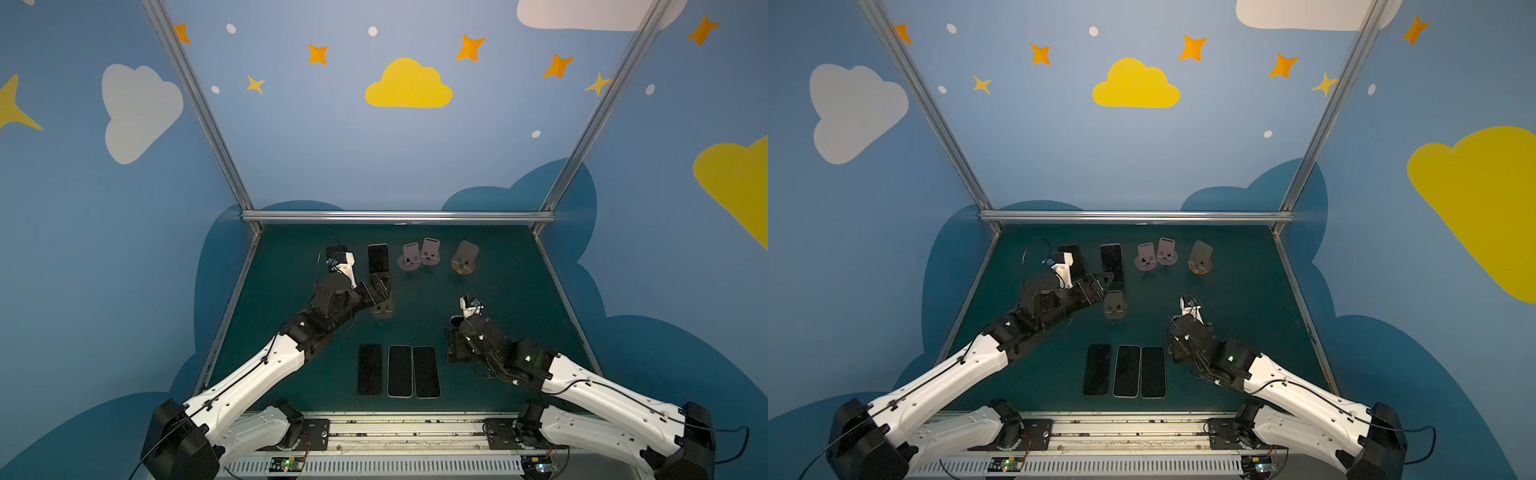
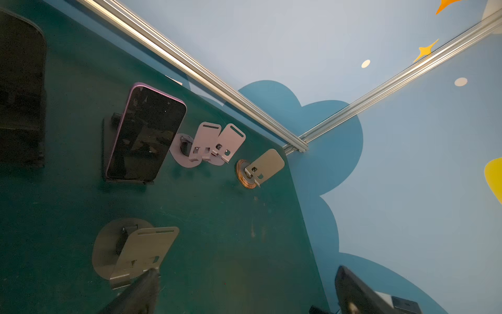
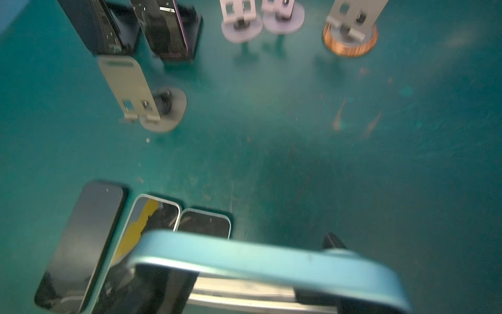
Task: Remove the phone from the phone stand
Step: 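Carry the held phone toward the robot beside the flat phones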
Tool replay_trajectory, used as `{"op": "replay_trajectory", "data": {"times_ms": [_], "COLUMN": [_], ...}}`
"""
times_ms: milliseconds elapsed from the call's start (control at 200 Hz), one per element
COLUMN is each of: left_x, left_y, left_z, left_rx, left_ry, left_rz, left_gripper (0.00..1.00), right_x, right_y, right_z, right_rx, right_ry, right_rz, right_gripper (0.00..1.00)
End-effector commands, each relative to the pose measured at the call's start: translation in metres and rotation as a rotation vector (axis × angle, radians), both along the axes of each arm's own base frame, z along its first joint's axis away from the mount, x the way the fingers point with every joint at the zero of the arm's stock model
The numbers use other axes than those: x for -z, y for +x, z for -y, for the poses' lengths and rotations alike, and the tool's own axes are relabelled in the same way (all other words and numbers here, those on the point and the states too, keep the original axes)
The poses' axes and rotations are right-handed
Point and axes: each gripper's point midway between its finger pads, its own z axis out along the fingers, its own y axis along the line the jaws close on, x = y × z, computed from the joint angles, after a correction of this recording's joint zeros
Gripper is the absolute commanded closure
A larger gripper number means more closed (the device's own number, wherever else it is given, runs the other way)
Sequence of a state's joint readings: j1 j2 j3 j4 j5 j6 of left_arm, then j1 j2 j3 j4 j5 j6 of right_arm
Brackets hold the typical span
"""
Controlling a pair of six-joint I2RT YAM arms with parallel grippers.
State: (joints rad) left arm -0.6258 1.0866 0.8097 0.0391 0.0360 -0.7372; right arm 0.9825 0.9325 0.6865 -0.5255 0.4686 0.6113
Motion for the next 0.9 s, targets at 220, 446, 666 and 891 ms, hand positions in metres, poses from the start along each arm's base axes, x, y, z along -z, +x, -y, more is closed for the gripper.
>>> {"op": "replay_trajectory", "data": {"times_ms": [220,446,666,891], "left_x": [-0.01,-0.015,-0.019,-0.018], "left_y": [-0.008,-0.017,-0.021,-0.022], "left_z": [0.015,0.023,0.025,0.028], "left_rx": [0.048,0.08,0.091,0.1], "left_ry": [0.017,0.015,0.002,-0.003], "left_rz": [0.029,0.039,0.047,0.039], "left_gripper": [0.0,0.0,0.0,0.0], "right_x": [0.042,0.064,0.072,0.086], "right_y": [-0.025,-0.04,-0.044,-0.046], "right_z": [0.02,0.025,0.025,0.021], "right_rx": [0.028,-0.01,-0.047,-0.056], "right_ry": [-0.003,-0.05,-0.119,-0.183], "right_rz": [-0.126,-0.237,-0.325,-0.443], "right_gripper": [0.34,0.34,0.33,0.34]}}
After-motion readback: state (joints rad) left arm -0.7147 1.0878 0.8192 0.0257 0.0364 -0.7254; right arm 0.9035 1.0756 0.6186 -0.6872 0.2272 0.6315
